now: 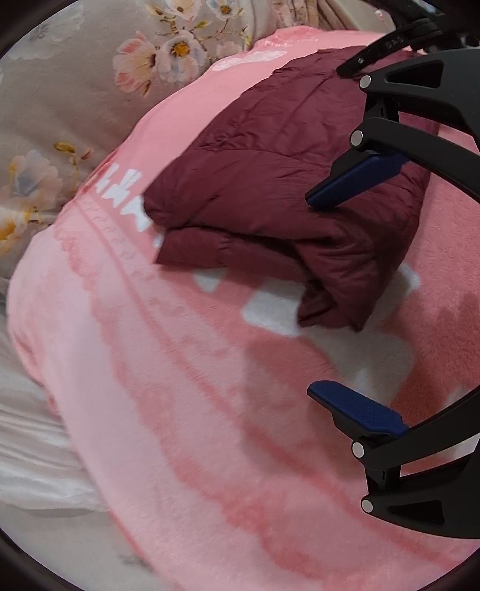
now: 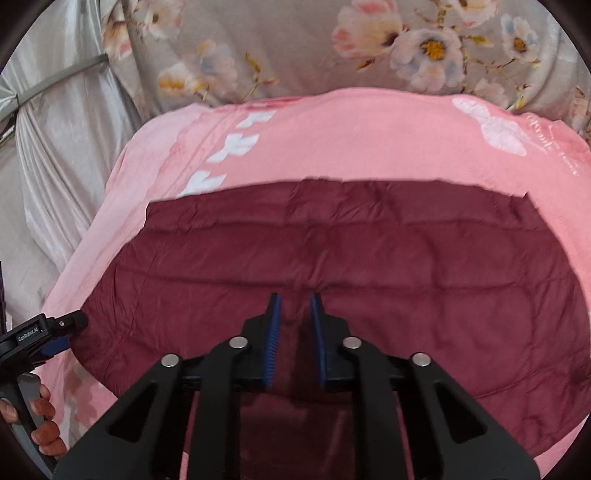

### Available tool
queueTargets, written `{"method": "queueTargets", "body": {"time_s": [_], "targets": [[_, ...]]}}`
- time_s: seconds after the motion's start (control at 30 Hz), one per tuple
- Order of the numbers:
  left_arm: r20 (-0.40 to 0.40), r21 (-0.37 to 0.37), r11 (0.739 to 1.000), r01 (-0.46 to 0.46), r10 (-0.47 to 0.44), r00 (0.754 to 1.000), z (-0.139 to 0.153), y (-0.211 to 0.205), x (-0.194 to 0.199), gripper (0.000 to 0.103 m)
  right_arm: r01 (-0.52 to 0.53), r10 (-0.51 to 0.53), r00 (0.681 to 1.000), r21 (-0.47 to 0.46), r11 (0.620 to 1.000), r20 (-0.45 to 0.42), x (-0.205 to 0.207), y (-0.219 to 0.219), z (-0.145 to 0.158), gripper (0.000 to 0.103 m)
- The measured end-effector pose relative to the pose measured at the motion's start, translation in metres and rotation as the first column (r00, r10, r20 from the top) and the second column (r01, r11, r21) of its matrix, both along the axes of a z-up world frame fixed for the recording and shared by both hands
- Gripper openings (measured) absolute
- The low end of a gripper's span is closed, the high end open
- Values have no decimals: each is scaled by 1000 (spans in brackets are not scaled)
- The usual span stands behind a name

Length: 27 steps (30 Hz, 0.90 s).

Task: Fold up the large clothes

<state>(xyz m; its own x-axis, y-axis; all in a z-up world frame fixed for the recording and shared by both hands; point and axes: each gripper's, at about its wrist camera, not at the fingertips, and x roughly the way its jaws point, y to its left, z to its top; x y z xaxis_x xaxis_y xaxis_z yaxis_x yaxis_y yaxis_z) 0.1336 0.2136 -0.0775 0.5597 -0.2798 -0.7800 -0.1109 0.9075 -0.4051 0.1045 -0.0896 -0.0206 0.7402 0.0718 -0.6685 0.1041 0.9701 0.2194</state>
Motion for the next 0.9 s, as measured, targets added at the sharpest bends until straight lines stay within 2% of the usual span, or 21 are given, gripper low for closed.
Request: {"method": "queueTargets", "body": {"time_s": [0.03, 0.13, 0.2, 0.23, 0.3, 0.37, 0.43, 0.47, 0.57, 0.7, 0.83, 0.9], "targets": [[-15, -21, 1000, 6, -7, 1000, -6, -3, -1, 90, 1, -1, 1000, -4, 1000, -9, 1, 1, -4, 13], [10, 27, 1000, 13, -14, 1000, -5, -17, -3, 90, 12, -12, 1000, 6, 1000, -24, 2, 3, -14, 13], [18, 21, 999, 41, -41, 999, -3, -28, -3, 85, 15, -14, 999, 20, 1000, -30, 4, 1, -18, 13], [21, 16, 998, 54, -54, 998, -1, -33, -3, 75, 16, -15, 999, 23, 1000, -32, 5, 1, -20, 13], [33, 19, 996, 82, -83, 996, 4, -45, -4, 67, 16, -15, 999, 13, 1000, -31, 7, 3, -24, 13], [47, 11, 993, 115, -116, 992, 10, -57, -5, 33, 16, -17, 1000, -3, 1000, -24, 8, 5, -26, 13], [72, 14, 989, 148, -148, 986, 23, -70, -10, 22, 13, -13, 1000, 8, 1000, -14, 6, 3, -27, 13], [97, 31, 988, 154, -156, 983, 32, -75, -13, 17, 15, -15, 1000, 43, 999, -11, 2, -1, -26, 13], [189, 56, 981, 187, -194, 963, 66, -85, -24, 13, 22, -24, 1000, 136, 990, 14, -20, -13, -21, 13], [283, 63, 973, 222, -231, 931, 103, -93, -38, 12, 7, -12, 1000, 249, 968, 20, -69, -24, -20, 13], [347, 78, 954, 290, -299, 889, 129, -120, -52, 12, -14, 18, 1000, 278, 961, -11, -88, -21, -35, 13], [375, 106, 935, 337, -352, 858, 140, -144, -62, 11, -17, 21, 1000, 275, 961, -11, -86, -21, -40, 13]]}}
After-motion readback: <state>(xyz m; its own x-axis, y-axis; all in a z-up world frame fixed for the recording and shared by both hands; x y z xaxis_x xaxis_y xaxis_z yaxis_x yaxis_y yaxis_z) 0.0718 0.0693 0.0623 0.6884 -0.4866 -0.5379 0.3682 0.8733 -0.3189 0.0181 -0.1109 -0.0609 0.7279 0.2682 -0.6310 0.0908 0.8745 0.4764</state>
